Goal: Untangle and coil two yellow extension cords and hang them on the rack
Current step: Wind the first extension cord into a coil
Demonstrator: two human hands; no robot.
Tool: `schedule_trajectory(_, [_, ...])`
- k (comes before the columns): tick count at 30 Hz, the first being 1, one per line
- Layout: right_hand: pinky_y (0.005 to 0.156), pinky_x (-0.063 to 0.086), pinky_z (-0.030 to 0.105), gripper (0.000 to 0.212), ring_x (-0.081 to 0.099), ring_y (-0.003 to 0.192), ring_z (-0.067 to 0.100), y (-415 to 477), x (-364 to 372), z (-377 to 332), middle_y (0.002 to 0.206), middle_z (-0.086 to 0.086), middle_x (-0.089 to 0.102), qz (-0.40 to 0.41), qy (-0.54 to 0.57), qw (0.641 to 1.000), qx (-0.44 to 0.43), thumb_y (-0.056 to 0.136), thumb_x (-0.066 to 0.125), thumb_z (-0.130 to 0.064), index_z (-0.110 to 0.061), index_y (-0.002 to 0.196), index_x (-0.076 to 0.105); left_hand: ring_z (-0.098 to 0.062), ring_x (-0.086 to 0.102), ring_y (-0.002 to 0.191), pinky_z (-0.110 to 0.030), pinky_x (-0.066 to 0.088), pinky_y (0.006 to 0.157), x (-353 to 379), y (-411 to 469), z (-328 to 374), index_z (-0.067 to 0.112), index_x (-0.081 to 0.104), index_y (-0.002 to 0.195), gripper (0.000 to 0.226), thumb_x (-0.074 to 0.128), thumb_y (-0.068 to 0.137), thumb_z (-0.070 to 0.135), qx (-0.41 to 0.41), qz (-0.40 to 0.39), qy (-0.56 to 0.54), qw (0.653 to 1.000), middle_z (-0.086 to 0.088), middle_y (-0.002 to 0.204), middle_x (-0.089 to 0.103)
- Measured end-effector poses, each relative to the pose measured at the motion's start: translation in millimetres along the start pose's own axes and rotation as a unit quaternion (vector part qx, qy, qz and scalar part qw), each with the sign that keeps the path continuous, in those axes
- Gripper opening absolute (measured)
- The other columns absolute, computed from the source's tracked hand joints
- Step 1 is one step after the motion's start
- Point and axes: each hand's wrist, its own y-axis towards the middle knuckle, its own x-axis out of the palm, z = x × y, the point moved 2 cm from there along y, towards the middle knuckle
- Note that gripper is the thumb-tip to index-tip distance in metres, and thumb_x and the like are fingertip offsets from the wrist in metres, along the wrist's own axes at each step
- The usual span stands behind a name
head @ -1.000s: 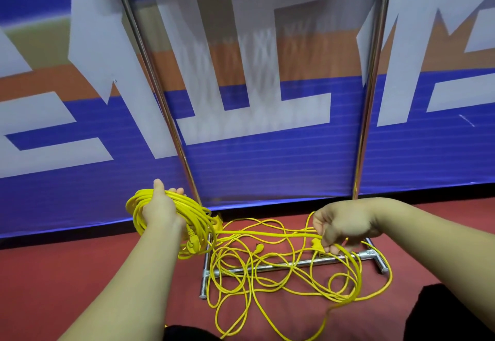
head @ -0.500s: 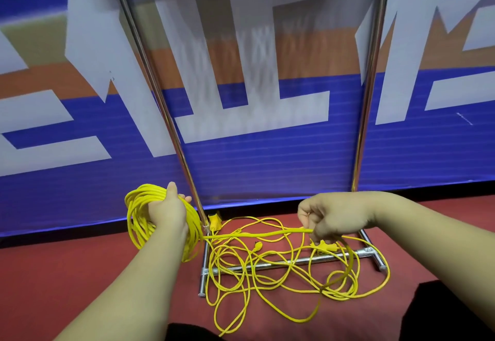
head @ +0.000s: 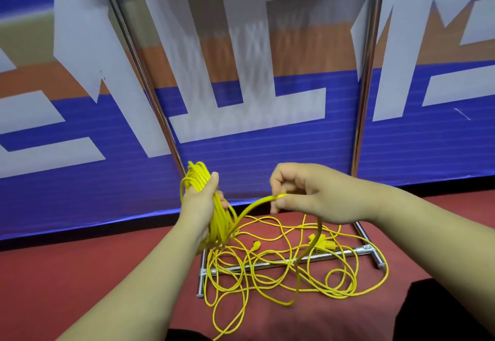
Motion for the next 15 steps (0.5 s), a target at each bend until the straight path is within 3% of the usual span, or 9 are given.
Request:
schedule_trajectory(5, [0.058,0.047,0.026,0.007,0.05,0.055,0.01,6,-6,11,0.091,0.005,0.076,0.127,0.069,0.989,0.01,0.098,0.059,-0.008,-0.01,0.099,0.053,-0.024,0.047,0.047,-0.03,0.042,0.052,35,-37,14,0.009,0.062,0.078,0.061,0.053,0.088,0.068,-0.079,-0.099,-0.014,0.992,-0.01,0.059,0.051])
schedule_trajectory(8, [0.057,0.045,0.035,0.008,0.049,0.055,0.017,6,-14,20,0.082,0.01,0.075,0.202,0.081,0.976,0.021,0.094,0.065,-0.008,-0.009,0.094,0.057,-0.024,0.044,0.048,-0.031,0.04,0.052,50,-54,17,0.009,0.063,0.086,0.077,0.043,0.079,0.083,-0.125,-0.189,-0.038,0.973,-0.011,0.062,0.048])
schedule_trajectory(11, [0.056,0.044,0.033,0.015,0.049,0.06,0.021,5,-20,28,0.078,0.022,0.07,0.255,0.09,0.962,0.028,0.088,0.074,-0.013,-0.006,0.091,0.061,-0.025,0.047,0.047,-0.032,0.04,0.052,59,-68,22,0.007,0.061,0.081,0.084,0.034,0.076,0.087,-0.126,-0.269,-0.033,0.954,-0.013,0.06,0.048])
schedule_trajectory(13, [0.055,0.044,0.031,0.02,0.05,0.059,0.02,6,-22,33,0.074,0.022,0.069,0.275,0.101,0.956,0.034,0.084,0.079,-0.017,-0.008,0.089,0.061,-0.025,0.049,0.046,-0.031,0.042,0.051,63,-74,22,0.007,0.061,0.081,0.085,0.043,0.07,0.09,-0.124,-0.311,-0.027,0.942,-0.012,0.06,0.049])
schedule_trajectory(15, [0.057,0.043,0.031,0.024,0.049,0.056,0.015,6,-23,40,0.064,0.012,0.064,0.294,0.101,0.95,0.041,0.08,0.083,-0.02,-0.012,0.086,0.061,-0.024,0.051,0.047,-0.03,0.043,0.053,65,-78,20,0.008,0.062,0.086,0.083,0.065,0.059,0.086,-0.116,-0.35,-0.013,0.929,-0.01,0.062,0.051])
